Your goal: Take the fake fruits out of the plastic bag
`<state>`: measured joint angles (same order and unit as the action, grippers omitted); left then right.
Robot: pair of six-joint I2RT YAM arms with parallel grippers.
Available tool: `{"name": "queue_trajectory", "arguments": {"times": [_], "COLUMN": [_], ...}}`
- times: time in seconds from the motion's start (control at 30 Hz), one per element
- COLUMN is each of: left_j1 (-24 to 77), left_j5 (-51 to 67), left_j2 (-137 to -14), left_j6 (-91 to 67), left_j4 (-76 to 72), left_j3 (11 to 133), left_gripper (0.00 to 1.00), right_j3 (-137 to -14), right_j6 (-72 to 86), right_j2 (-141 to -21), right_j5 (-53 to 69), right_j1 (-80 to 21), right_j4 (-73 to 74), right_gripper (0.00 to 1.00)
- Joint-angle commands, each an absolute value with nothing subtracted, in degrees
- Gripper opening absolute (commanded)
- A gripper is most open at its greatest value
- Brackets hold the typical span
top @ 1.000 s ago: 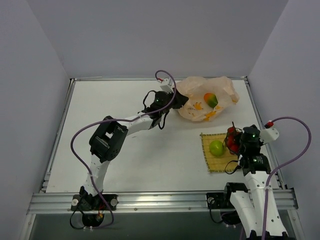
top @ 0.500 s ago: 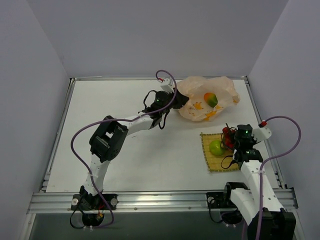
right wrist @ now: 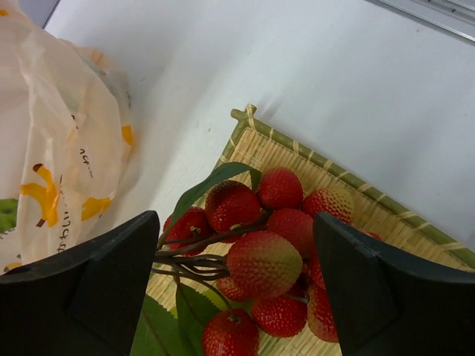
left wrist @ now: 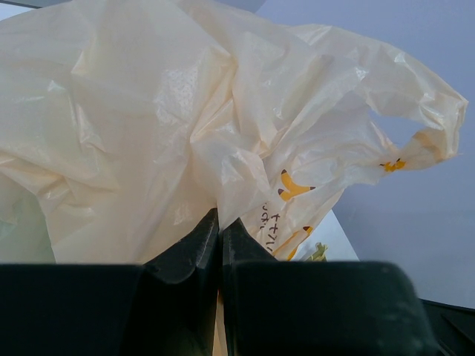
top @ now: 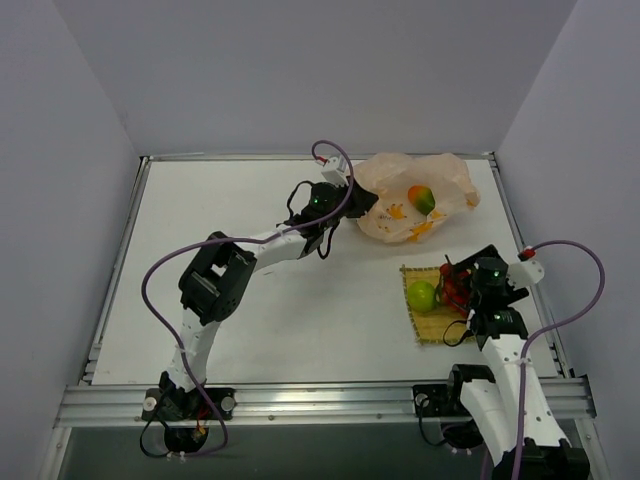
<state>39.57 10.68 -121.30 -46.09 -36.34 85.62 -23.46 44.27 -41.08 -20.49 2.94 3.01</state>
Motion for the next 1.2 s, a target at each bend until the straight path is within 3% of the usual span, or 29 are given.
{"name": "queue_trajectory", "arguments": {"times": [0.0,0.13,0.23,0.27,0.37,0.4,0.57,0.77,1.17], "left_j1": [39.6,39.6,39.5,39.4,39.1,39.0,38.9,38.9,38.8], "left_j5": [11.2,11.2,11.4,11.7,12.0,11.9,11.2,12.1,13.1], "left_j2": [-120.1,-119.7,-119.4,-119.4,-119.2,-119.0,-119.3,-119.7,-122.4], "left_j6": [-45.8,-45.8,-46.4,-46.8,-48.3,-48.5,-49.0,-50.3,-53.1], "left_j4": [-38.8,-38.9,-39.2,-39.6,-40.9,-41.0,-41.1,-41.3,-41.4], "left_j3": [86.0,85.5,85.0,84.7,83.9,83.7,83.1,83.7,87.4], "left_gripper": [0.02,0.02,0.02,0.02,0.02,0.02,0.03,0.02,0.02], "right_j3": [-27.4,-31.8,-36.1,-38.3,-40.8,-42.0,-46.8,-52.7,-66.4], "right_j6": [42.3,39.4,36.2,34.7,32.9,31.7,28.7,26.8,29.2], "right_j2": [-38.6,-35.3,-36.1,-36.9,-42.0,-45.7,-59.7,-77.1,-102.5], "right_j5": [-20.3,-17.6,-12.8,-11.4,-7.2,-6.4,-3.9,2.2,-7.4], "right_j1": [3.0,2.8,2.3,2.0,0.4,-1.0,-7.7,-8.3,-7.9], "right_j4": [7.2,9.1,8.7,8.4,6.2,4.2,-3.8,-15.5,-22.8], "right_gripper": [0.8,0.8,0.7,0.48,0.13,0.1,0.07,0.08,0.12]}}
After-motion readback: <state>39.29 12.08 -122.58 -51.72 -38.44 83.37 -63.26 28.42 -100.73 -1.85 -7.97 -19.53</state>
